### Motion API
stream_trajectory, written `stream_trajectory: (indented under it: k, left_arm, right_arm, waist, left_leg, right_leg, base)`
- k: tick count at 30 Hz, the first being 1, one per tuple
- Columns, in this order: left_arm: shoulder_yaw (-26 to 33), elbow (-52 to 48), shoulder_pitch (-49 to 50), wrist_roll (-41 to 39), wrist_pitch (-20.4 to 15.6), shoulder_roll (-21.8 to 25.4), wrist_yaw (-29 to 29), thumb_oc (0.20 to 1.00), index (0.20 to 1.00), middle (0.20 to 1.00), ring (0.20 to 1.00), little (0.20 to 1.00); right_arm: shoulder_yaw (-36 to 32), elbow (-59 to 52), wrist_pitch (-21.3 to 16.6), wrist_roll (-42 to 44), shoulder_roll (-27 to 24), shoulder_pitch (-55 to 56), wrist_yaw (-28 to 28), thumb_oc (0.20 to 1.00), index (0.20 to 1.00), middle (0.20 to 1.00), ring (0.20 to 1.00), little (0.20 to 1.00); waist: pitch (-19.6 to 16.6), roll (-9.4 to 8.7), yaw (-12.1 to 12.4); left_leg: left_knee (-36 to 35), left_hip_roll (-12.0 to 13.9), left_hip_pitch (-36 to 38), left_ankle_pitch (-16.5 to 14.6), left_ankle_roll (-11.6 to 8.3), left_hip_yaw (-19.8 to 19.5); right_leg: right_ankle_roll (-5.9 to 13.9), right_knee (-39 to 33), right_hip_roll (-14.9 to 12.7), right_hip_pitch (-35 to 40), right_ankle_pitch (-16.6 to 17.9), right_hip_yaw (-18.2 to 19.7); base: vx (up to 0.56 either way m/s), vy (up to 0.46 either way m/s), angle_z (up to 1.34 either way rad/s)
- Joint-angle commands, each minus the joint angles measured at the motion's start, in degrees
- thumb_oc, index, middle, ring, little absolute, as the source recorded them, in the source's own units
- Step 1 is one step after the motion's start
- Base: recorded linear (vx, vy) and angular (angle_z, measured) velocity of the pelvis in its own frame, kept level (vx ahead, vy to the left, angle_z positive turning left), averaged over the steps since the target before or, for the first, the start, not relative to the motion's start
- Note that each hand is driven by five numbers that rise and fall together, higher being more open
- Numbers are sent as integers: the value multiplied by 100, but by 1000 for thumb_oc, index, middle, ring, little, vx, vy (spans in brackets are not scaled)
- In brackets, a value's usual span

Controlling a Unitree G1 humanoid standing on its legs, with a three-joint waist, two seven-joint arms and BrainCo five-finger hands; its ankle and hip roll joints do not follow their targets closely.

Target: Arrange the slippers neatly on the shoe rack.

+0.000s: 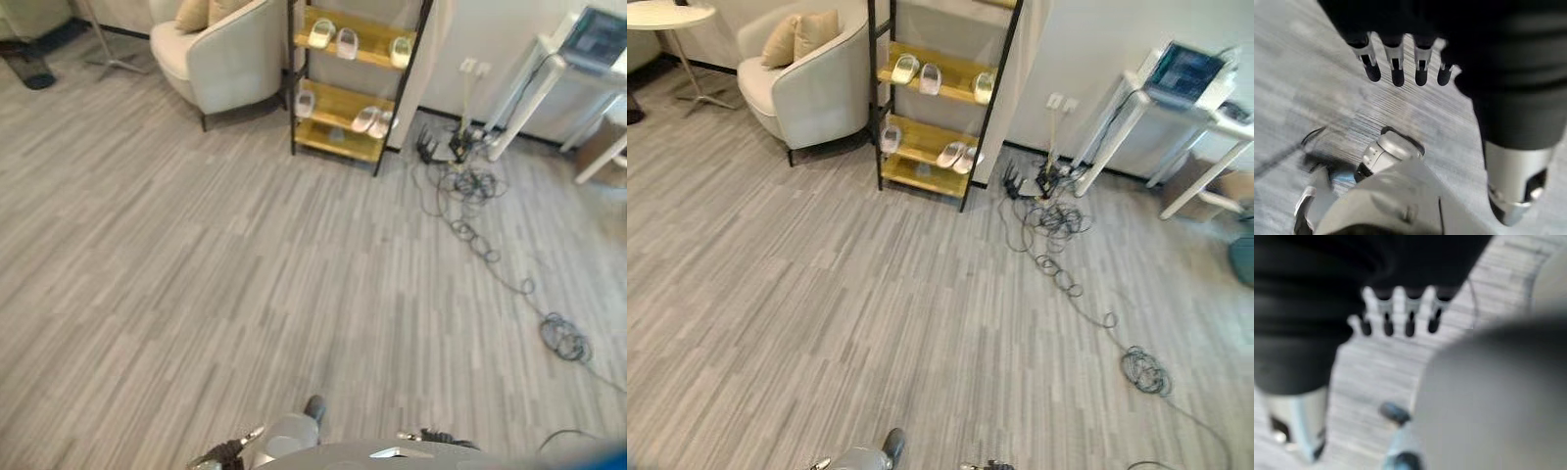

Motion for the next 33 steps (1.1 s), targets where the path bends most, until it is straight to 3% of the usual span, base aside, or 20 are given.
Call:
stream_trajectory:
  k: [1, 4, 6, 7, 9, 11, 14, 16, 17, 18, 19, 20, 21, 23, 25, 27, 28, 29, 31, 33]
  left_arm:
    - [17, 142, -334, 176, -120, -194, 281, 1000, 1000, 1000, 1000, 1000]
    - [35, -7, -523, 120, -169, -223, 400, 1000, 1000, 1000, 1000, 1000]
    - [-58, -144, -612, 185, -209, -294, 439, 1000, 1000, 1000, 1000, 1000]
    - [-147, -172, -668, 211, -192, -396, 472, 1000, 1000, 1000, 1000, 1000]
    - [-191, -97, -714, 176, -207, -484, 530, 1000, 1000, 1000, 1000, 1000]
    - [-241, 60, -656, 160, -214, -524, 540, 1000, 1000, 1000, 1000, 1000]
    - [-315, 192, -510, 240, -230, -554, 517, 1000, 1000, 1000, 1000, 1000]
    - [-386, 288, -140, 419, -249, -522, 598, 1000, 1000, 1000, 1000, 1000]
    - [-386, 288, -140, 419, -249, -520, 598, 1000, 1000, 1000, 1000, 1000]
    - [-397, 243, -111, 517, -279, -449, 690, 1000, 1000, 1000, 1000, 1000]
    - [-394, 176, -144, 540, -285, -461, 706, 1000, 1000, 1000, 1000, 1000]
    - [-398, 86, -175, 579, -283, -436, 726, 1000, 1000, 1000, 1000, 1000]
    - [-394, 35, -223, 580, -297, -435, 730, 1000, 1000, 1000, 1000, 1000]
    - [-325, 11, -272, 545, -337, -510, 722, 1000, 1000, 1000, 1000, 1000]
    - [-290, -36, -224, 545, -379, -595, 726, 1000, 1000, 1000, 1000, 1000]
    - [-218, -70, -168, 474, -444, -645, 743, 1000, 1000, 1000, 1000, 1000]
    - [-218, -70, -169, 474, -444, -645, 744, 1000, 1000, 1000, 1000, 1000]
    - [-171, -135, -166, 455, -470, -616, 742, 1000, 1000, 1000, 1000, 1000]
    - [-164, -111, -177, 433, -489, -556, 766, 1000, 1000, 1000, 1000, 1000]
    - [18, 103, -66, 417, -465, -381, 874, 1000, 1000, 1000, 1000, 1000]
  right_arm:
    - [-167, -164, -151, 42, 133, -50, 37, 1000, 1000, 1000, 1000, 1000]
    - [-112, -119, -128, -31, 72, -12, 24, 1000, 1000, 1000, 1000, 1000]
    - [-56, -100, -83, -97, 31, 56, 48, 1000, 1000, 1000, 1000, 1000]
    - [-111, 13, -11, -108, -46, 95, 41, 1000, 1000, 1000, 1000, 1000]
    - [-159, 152, 29, -131, -82, 158, 38, 1000, 1000, 1000, 1000, 1000]
    - [-129, 253, 16, -189, -137, 234, 29, 1000, 1000, 1000, 1000, 1000]
    - [-132, 338, -5, -205, -153, 290, 10, 1000, 1000, 1000, 1000, 1000]
    - [-129, 414, -8, -193, -117, 318, -63, 1000, 1000, 1000, 1000, 1000]
    - [-129, 414, -8, -194, -114, 317, -63, 1000, 1000, 1000, 1000, 1000]
    - [-120, 378, -72, -146, -140, 268, -170, 1000, 1000, 1000, 1000, 1000]
    - [-126, 317, -90, -115, -167, 197, -206, 1000, 1000, 1000, 1000, 1000]
    - [-151, 199, -122, -98, -231, 57, -227, 1000, 1000, 1000, 1000, 1000]
    - [-165, 113, -155, -90, -280, -22, -265, 1000, 1000, 1000, 1000, 1000]
    - [-111, -36, -198, -196, -360, -223, -336, 1000, 1000, 1000, 1000, 1000]
    - [-91, -174, -219, -162, -404, -408, -359, 1000, 1000, 1000, 1000, 1000]
    - [77, -283, -243, -187, -428, -551, -377, 1000, 1000, 1000, 1000, 1000]
    - [77, -283, -242, -187, -429, -551, -377, 1000, 1000, 1000, 1000, 1000]
    - [217, -374, -246, -220, -412, -604, -372, 1000, 1000, 1000, 1000, 1000]
    - [292, -400, -242, -252, -389, -626, -428, 1000, 1000, 1000, 1000, 1000]
    - [463, -276, -242, -368, -125, -705, -466, 1000, 1000, 1000, 1000, 1000]
  waist:
    - [-108, 194, -53]
    - [43, 233, -151]
    - [117, 202, -246]
    - [197, 151, -361]
    - [289, 206, -443]
    - [320, 229, -512]
    - [208, 185, -543]
    - [-14, 235, -553]
    - [-20, 218, -561]
    - [70, 179, -540]
    - [145, 117, -560]
    - [201, 13, -578]
    - [261, -61, -558]
    - [356, -52, -413]
    - [403, 28, -227]
    - [400, 240, 46]
    - [403, 236, 42]
    - [315, 372, 306]
    - [335, 307, 420]
    - [176, 101, 614]
  left_leg:
    - [-116, 285, 251, -86, -351, -546]
    - [-119, 328, 584, -352, -355, -655]
    - [-165, 326, 919, -563, -392, -815]
    - [-318, 291, 1329, -749, -444, -1069]
    - [-445, 393, 1770, -936, -525, -1358]
    - [-575, 574, 2188, -1111, -610, -1534]
    - [-591, 757, 2336, -1137, -736, -1608]
    - [151, 1287, 2436, -815, -1144, -1510]
    - [150, 1268, 2420, -800, -1142, -1520]
    - [1903, 1425, 1558, 31, -1291, -1283]
    - [2467, 1585, 1088, 308, -1007, -1083]
    - [2789, 1719, 638, 312, -645, -827]
    - [2893, 1726, 302, 223, -524, -653]
    - [2649, 1247, 50, -297, -612, -507]
    - [1954, 458, -197, -696, -713, -364]
    - [426, -72, -169, 16, -756, -316]
    - [387, -76, -151, 42, -757, -318]
    - [-785, -302, -345, 736, -712, -291]
    - [-1100, -381, -459, 924, -758, -207]
    - [-1008, -190, -306, 1038, -435, 89]
  right_leg:
    - [-489, -1120, -11, -100, 1218, -394]
    - [-618, -1875, -126, -329, 676, -719]
    - [-604, -2793, -149, -430, 636, -650]
    - [-500, -3876, -175, -658, 1036, -150]
    - [-286, -4371, -271, -929, 1510, 211]
    - [-146, -4364, -256, -1009, 1748, 224]
    - [-339, -4158, -129, -827, 1737, 313]
    - [-694, -3708, 283, -585, 1426, 320]
    - [-690, -3714, 264, -594, 1434, 321]
    - [-864, -3789, 324, -212, 1214, 219]
    - [-935, -3828, 321, -105, 1114, 185]
    - [-1026, -3827, 312, -35, 971, 144]
    - [-1071, -3831, 274, 41, 890, 94]
    - [-1133, -3825, 298, 279, 719, -21]
    - [-1203, -3898, 368, 564, 564, -106]
    - [-1260, -4104, 704, 999, 400, -92]
    - [-1260, -4108, 697, 1002, 403, -95]
    - [-1358, -4350, 1034, 1446, 191, 54]
    - [-1364, -4480, 1099, 1751, 56, 176]
    - [-1200, -4511, 1114, 2218, -95, 441]
  base:
    - [351, 229, 1]
    - [442, 76, 13]
    - [625, 17, 49]
    - [645, -1, 61]
    - [740, -24, 64]
    - [586, -75, 70]
    - [425, -109, 68]
    - [637, -242, 62]
    - [662, -363, 38]
    - [342, -295, 5]
    - [439, -401, 3]
    - [260, -272, 17]
    - [291, -199, 29]
    - [374, -59, 6]
    - [448, 43, -25]
    - [425, 62, -5]
    - [577, 75, 15]
    - [604, 77, 11]
    - [618, 135, -7]
    - [664, 243, -55]
